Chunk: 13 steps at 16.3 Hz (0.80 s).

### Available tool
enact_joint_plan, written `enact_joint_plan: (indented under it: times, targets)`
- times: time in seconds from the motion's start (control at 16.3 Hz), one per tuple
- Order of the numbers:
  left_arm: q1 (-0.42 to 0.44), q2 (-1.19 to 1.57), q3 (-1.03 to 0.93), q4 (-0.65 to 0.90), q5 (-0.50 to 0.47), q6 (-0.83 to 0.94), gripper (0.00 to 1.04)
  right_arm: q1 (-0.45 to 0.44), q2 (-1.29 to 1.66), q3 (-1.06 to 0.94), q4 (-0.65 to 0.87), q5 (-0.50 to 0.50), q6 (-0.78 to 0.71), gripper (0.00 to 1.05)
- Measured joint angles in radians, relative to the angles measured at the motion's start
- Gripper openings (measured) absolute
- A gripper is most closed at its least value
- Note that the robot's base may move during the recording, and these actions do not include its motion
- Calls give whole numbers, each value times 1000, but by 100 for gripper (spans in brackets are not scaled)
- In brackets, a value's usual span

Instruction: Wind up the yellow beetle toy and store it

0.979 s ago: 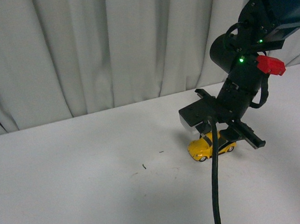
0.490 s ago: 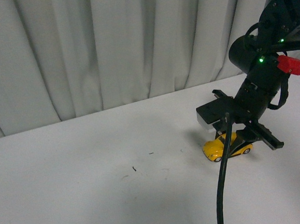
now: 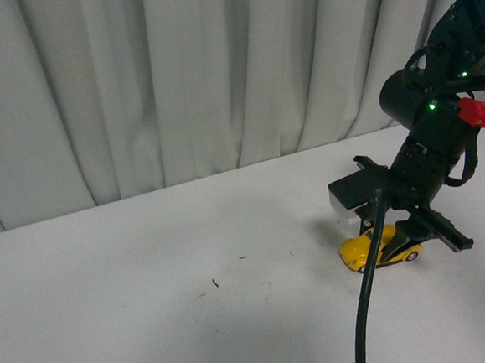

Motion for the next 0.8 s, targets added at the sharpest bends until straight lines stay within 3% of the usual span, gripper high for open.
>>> enact_joint_plan:
  times: [0.18,0.37,0.8]
  targets:
    - [0,0,0,0,0,0,98,0,6,-14,-11,16,-1,70]
    - [0,0,0,0,0,0,98,0,7,-19,-8,22,0,100]
    - [0,0,0,0,0,0,98,0,7,-23,-6,23,0,98]
